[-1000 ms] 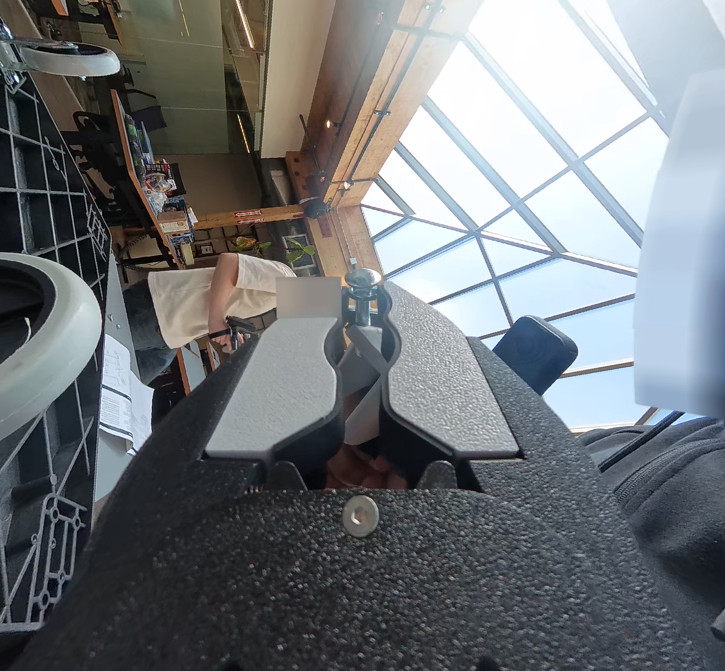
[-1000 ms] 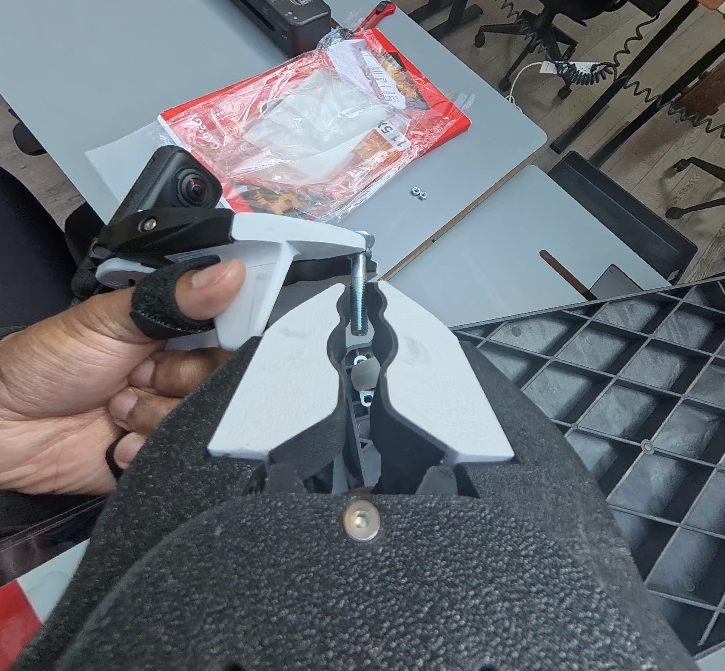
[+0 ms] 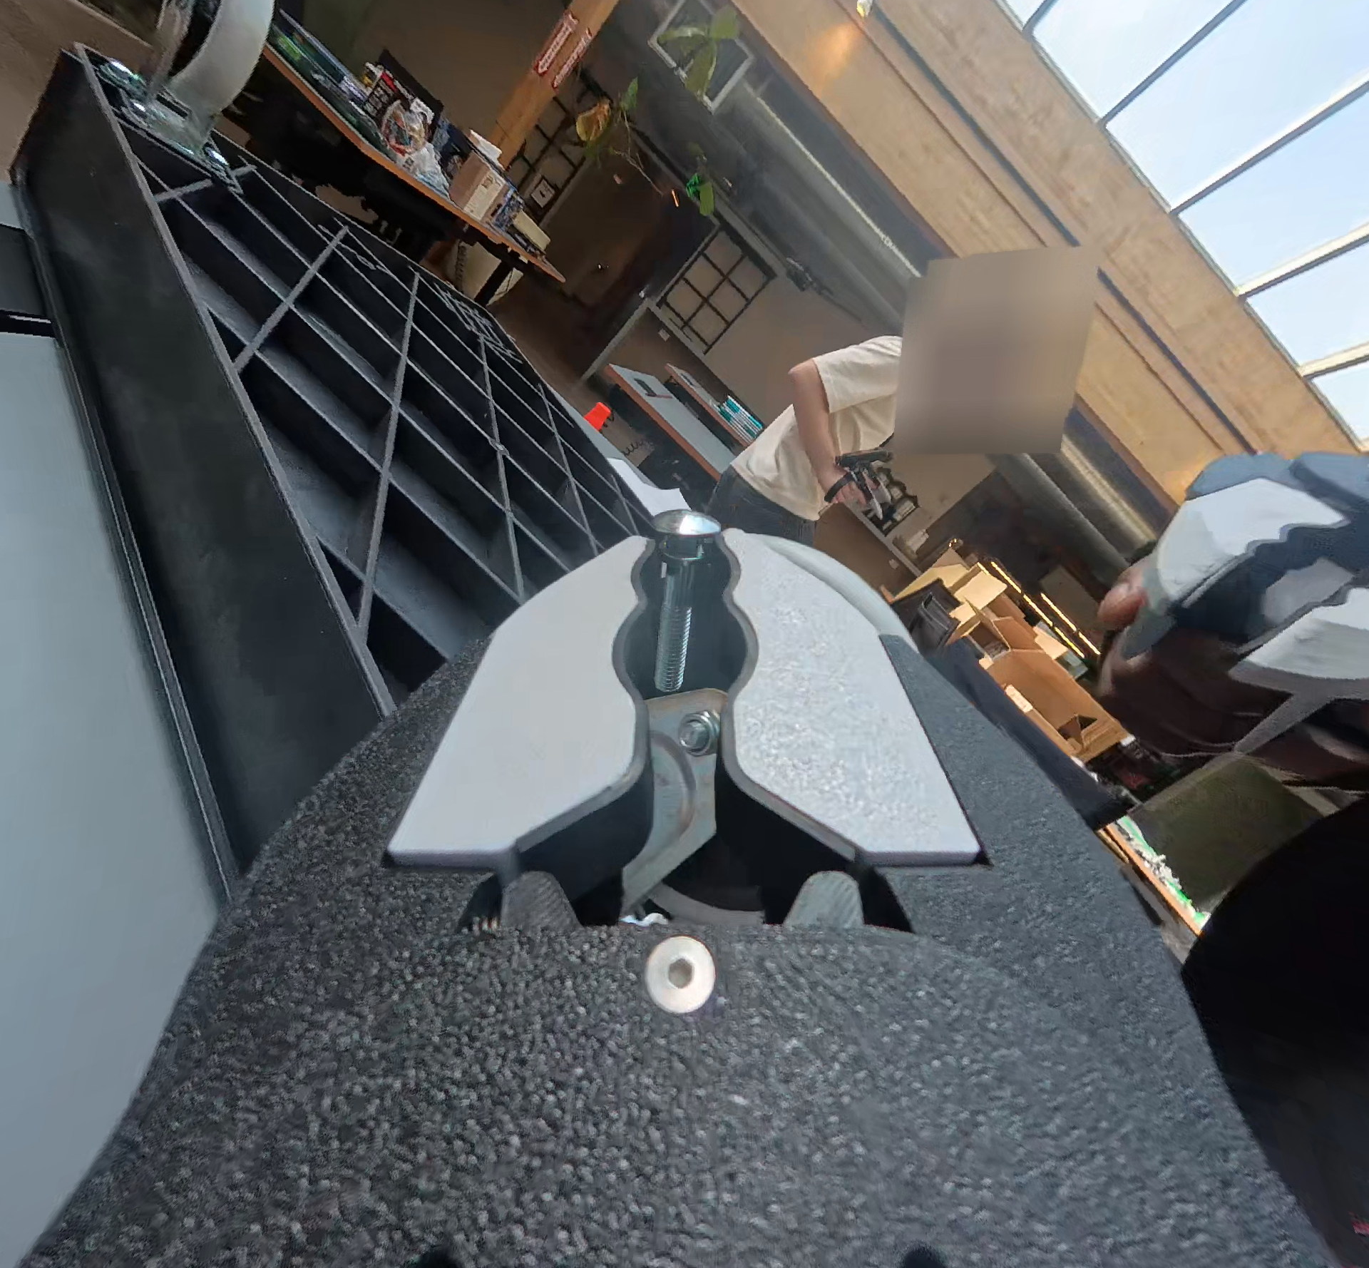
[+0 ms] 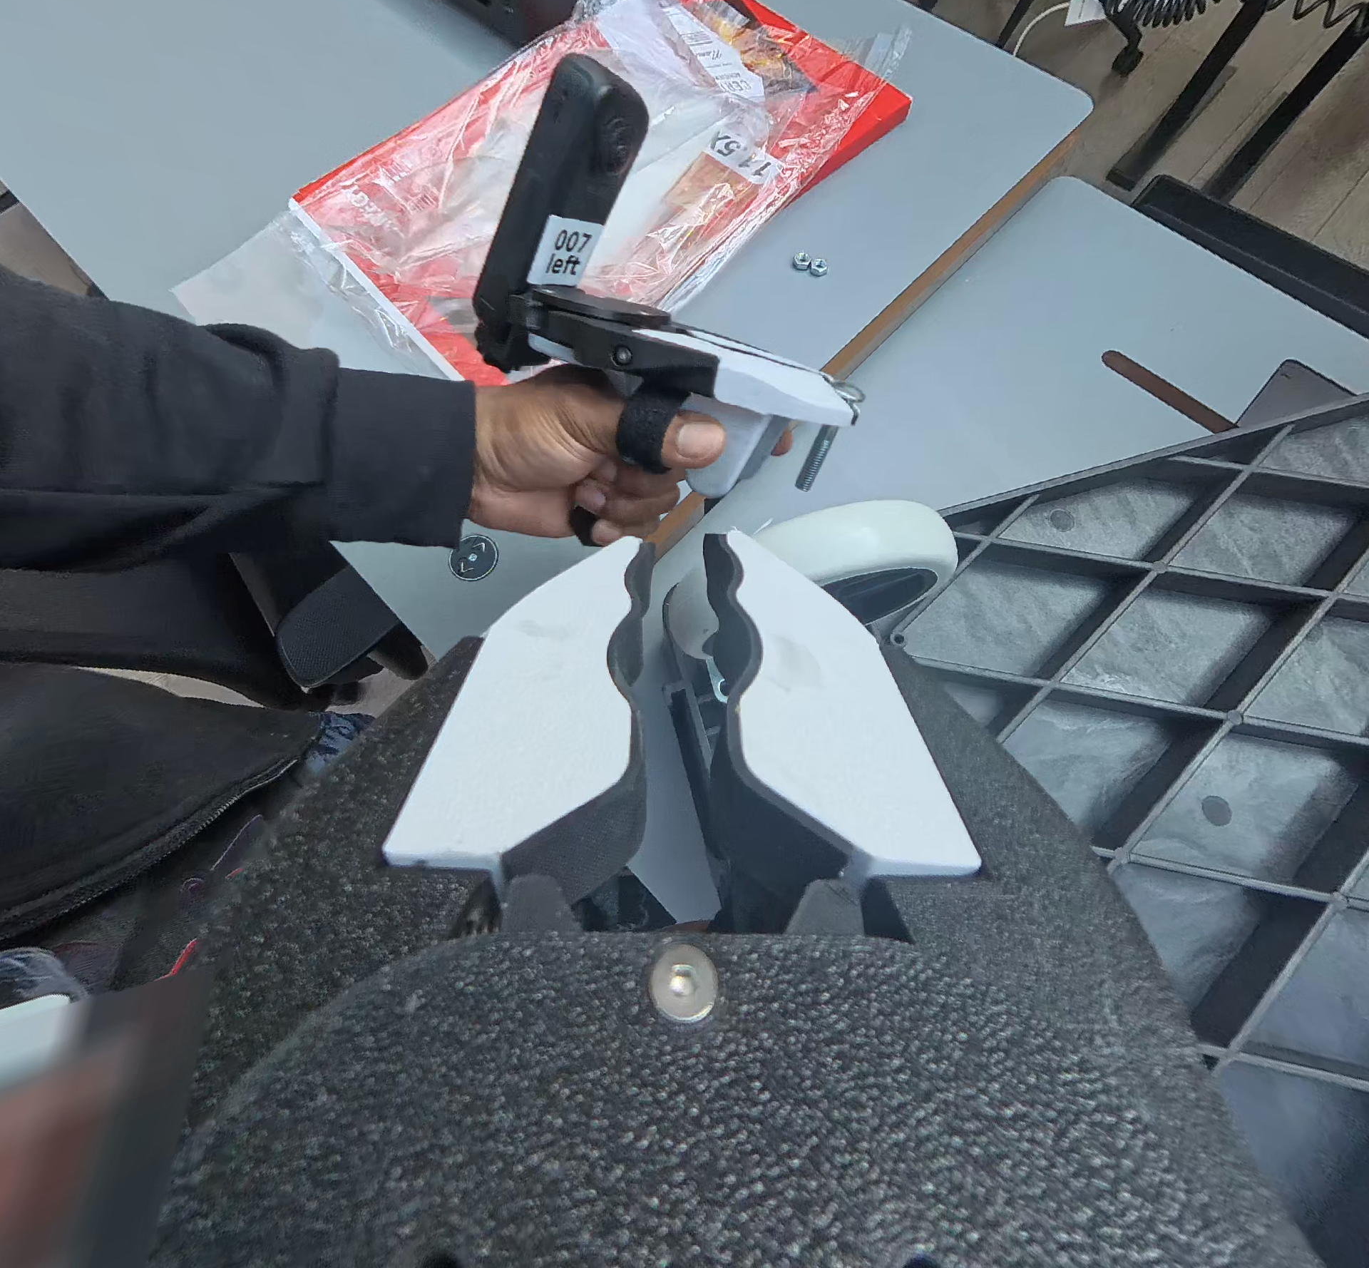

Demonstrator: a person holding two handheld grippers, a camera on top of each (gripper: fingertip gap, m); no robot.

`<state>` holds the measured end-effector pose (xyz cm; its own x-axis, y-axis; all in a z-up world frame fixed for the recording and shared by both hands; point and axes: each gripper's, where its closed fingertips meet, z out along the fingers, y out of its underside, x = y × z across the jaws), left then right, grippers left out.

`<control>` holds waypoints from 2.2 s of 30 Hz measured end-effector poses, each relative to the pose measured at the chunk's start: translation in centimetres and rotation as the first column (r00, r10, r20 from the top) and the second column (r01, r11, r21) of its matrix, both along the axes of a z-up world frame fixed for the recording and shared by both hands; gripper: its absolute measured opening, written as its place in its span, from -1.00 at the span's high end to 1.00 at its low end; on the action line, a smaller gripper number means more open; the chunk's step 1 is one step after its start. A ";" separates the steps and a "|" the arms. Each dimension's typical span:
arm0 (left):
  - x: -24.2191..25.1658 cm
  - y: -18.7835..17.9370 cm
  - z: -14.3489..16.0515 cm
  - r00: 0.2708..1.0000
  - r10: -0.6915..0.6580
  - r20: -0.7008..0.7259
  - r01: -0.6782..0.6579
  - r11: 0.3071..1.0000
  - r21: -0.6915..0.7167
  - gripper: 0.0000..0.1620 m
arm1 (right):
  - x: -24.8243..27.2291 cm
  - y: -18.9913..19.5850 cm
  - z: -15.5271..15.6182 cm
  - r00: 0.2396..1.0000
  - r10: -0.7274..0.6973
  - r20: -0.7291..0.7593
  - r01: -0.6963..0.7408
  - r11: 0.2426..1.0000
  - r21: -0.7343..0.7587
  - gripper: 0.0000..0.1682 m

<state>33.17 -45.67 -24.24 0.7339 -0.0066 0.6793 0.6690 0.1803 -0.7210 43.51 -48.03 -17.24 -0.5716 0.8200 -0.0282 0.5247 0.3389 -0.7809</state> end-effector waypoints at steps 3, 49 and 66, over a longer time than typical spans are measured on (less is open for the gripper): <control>-0.5 1.5 -2.3 0.998 -0.052 -0.031 0.051 0.998 -0.037 0.84 | 0.4 0.6 -0.3 1.000 -0.012 -0.001 0.012 1.000 -0.014 0.83; 1.0 4.0 -9.5 0.919 -0.346 -0.189 0.267 0.898 -0.349 0.83 | 5.4 1.3 -2.3 0.998 -0.067 0.019 0.068 0.996 -0.049 0.86; 1.7 3.0 -10.1 0.886 -0.402 -0.230 0.293 0.871 -0.394 0.83 | 5.8 1.1 -1.8 0.997 -0.079 -0.002 0.078 0.995 -0.054 0.87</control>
